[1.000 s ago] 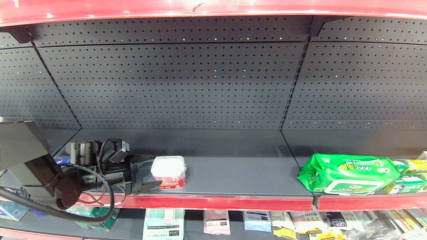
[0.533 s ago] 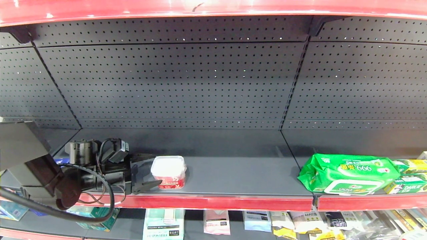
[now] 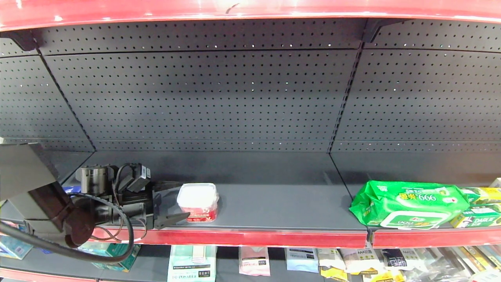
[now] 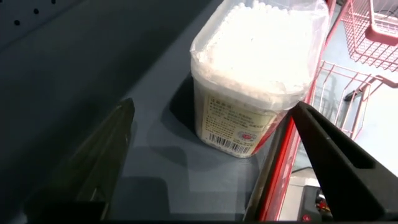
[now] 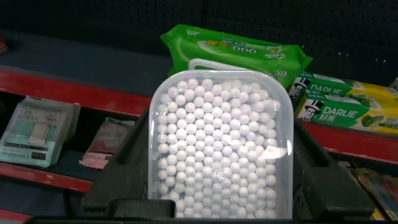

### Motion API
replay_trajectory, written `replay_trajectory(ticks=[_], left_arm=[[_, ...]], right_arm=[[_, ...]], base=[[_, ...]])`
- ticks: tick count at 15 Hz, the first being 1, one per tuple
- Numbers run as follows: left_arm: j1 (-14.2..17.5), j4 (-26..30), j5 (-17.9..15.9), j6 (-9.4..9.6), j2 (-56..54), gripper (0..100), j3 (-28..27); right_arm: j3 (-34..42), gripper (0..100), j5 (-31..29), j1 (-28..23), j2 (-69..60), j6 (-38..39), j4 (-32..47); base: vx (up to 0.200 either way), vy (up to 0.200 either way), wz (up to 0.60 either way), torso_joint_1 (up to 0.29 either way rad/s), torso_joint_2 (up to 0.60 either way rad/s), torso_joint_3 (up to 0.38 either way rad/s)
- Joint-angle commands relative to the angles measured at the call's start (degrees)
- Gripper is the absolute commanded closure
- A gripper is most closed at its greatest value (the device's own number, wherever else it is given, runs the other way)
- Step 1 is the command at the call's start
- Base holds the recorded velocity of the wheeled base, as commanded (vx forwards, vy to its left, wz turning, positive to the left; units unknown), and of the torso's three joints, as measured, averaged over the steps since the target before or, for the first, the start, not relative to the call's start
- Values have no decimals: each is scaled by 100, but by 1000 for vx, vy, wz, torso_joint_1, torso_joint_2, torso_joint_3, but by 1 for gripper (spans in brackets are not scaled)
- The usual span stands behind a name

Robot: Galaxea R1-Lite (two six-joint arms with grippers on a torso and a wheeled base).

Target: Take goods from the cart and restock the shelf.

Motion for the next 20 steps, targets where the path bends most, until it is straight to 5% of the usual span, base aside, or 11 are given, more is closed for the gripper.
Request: replay_trajectory(ticks=[1, 3, 6, 11, 14, 15, 16, 17, 19, 20], left_arm=[[1, 8, -125, -63, -180, 0, 88], [-8, 17, -354, -344, -532, 0, 334], [-52, 8, -407, -1179, -1235, 0, 484], [-35, -141, 68, -1522, -1393, 0, -307], [-140, -1117, 1650, -2409, -1376, 0, -466], [-140, -1117, 1650, -2409, -1376, 0, -466], [-527, -1776, 4023, -3174, -1367, 0, -571], [-650, -1767, 5306, -3358, -1376, 0, -738], [-641, -1767, 6730, -3438, -1464, 0, -720], [-536, -1697, 6923, -3561, -1894, 0, -281]], right_arm=[[0, 100, 2, 1, -4, -4, 0], [0, 100, 2, 1, -4, -4, 0], [0, 100, 2, 1, 13, -4, 0], [0, 100, 2, 1, 13, -4, 0], [0, 100, 2, 1, -39, -4, 0], [0, 100, 2, 1, -39, -4, 0], [0, 100, 2, 1, -39, -4, 0], [0, 100, 2, 9, -39, -4, 0], [0, 100, 2, 9, -66, -4, 0], [0, 100, 11, 18, -110, 5, 0]], base=[[0, 0, 0, 0, 0, 0], [0, 0, 0, 0, 0, 0], [0, 0, 0, 0, 0, 0], [0, 0, 0, 0, 0, 0], [0, 0, 0, 0, 0, 0], [0, 0, 0, 0, 0, 0], [0, 0, 0, 0, 0, 0], [0, 0, 0, 0, 0, 0], [0, 0, 0, 0, 0, 0], [0, 0, 0, 0, 0, 0]])
